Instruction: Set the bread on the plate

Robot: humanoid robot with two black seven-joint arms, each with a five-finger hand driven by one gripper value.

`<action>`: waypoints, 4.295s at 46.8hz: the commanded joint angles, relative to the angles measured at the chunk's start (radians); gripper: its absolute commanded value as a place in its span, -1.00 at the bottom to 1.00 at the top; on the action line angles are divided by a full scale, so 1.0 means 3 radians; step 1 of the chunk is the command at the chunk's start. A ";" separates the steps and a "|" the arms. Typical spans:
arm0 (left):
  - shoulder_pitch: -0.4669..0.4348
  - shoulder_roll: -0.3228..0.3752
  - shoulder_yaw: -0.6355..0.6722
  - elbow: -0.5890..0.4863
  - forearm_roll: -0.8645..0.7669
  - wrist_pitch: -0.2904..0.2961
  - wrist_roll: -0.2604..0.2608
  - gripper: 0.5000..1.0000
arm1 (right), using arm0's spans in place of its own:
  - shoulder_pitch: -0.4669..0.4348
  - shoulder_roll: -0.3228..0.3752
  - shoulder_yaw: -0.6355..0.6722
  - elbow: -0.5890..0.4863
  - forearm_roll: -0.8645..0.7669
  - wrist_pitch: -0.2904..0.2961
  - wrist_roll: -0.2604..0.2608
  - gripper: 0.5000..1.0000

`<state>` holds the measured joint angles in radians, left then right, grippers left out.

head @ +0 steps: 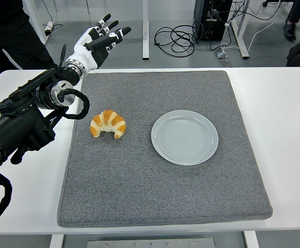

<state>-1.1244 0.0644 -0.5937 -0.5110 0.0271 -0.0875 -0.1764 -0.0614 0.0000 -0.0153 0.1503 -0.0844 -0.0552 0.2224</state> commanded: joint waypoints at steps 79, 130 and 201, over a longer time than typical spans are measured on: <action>0.0097 0.2117 0.1268 -0.2894 0.3233 0.0465 0.0000 0.88 | 0.0000 0.0000 0.0000 0.0000 0.0000 0.0000 0.0000 1.00; 0.0261 0.1836 0.1718 -0.2398 0.4374 0.0972 -0.0087 0.89 | 0.0000 0.0000 0.0000 0.0000 0.0000 0.0000 0.0000 1.00; 0.0532 0.1197 0.1749 -0.1554 0.4374 0.1462 -0.0394 0.88 | 0.0000 0.0000 0.0000 0.0000 0.0000 0.0000 0.0000 1.00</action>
<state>-0.9676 0.4237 -0.0682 -0.9773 1.3376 0.3498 -0.2947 -0.0615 0.0000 -0.0153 0.1503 -0.0844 -0.0552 0.2224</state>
